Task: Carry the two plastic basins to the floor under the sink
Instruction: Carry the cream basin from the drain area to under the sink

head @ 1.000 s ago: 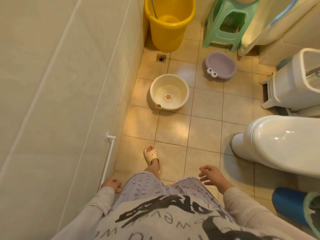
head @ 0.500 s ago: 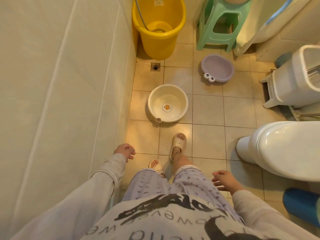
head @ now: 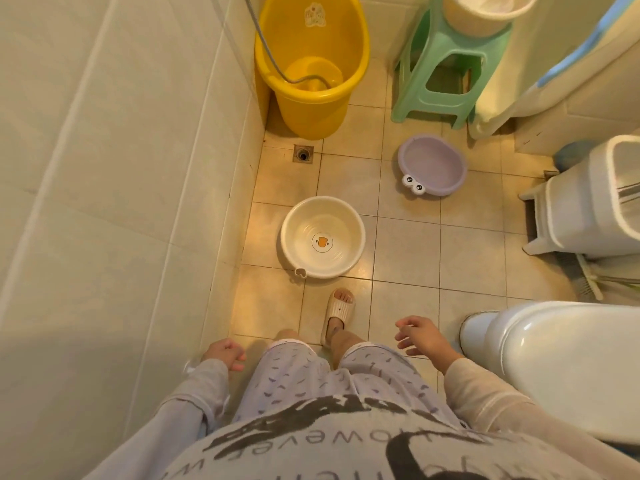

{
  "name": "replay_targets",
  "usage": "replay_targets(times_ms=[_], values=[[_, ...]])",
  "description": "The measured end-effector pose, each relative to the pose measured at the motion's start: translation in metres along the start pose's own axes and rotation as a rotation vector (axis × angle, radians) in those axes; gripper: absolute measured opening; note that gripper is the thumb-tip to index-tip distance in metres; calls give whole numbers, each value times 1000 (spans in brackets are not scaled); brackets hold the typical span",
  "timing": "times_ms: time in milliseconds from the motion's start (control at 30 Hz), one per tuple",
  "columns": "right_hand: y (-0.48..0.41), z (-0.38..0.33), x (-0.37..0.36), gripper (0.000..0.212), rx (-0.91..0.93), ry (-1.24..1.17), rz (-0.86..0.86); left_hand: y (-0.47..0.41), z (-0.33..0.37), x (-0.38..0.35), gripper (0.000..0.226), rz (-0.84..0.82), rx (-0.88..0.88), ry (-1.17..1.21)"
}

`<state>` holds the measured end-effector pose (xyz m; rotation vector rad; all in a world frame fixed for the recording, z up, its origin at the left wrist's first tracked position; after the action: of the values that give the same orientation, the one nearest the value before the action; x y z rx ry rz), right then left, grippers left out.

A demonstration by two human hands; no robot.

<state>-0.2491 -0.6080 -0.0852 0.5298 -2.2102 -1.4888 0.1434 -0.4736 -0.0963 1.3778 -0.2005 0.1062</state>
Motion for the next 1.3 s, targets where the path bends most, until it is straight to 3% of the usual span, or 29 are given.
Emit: replay_targets(times_ms=[367, 567, 767, 900, 1100, 1200, 1300], values=[[-49, -40, 32, 23, -78, 114, -19, -35, 80, -13, 25, -56, 12, -142], [-112, -66, 39, 25, -95, 102, -15, -94, 137, -7, 7, -77, 1, -175], [-223, -81, 38, 28, -100, 2, 1, -216, 172, -13, 17, -22, -14, -299], [-321, -75, 22, 31, -130, 5, -14, -310, 191, -17, 26, 120, -25, -391], [-476, -68, 31, 55, -104, 72, 153, -456, 221, -47, 35, 129, -47, -400], [-538, -66, 35, 69, -84, 165, 176, -512, 233, -49, 50, 209, -78, -351], [-577, -61, 34, 67, -69, 147, 156, -549, 226, -49, 56, 225, -28, -190]])
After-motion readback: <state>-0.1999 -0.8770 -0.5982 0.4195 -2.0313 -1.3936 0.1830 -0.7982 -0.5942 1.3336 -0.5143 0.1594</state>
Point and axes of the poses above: each hand's wrist, its own y-axis away from the middle knuckle, its own x-axis out of the back of the hand, z = x × y, the point moved 8 cm from there along -y, towards the middle knuckle, and after that the axes turned 11 degrees about -z, right-handed, at the moved point
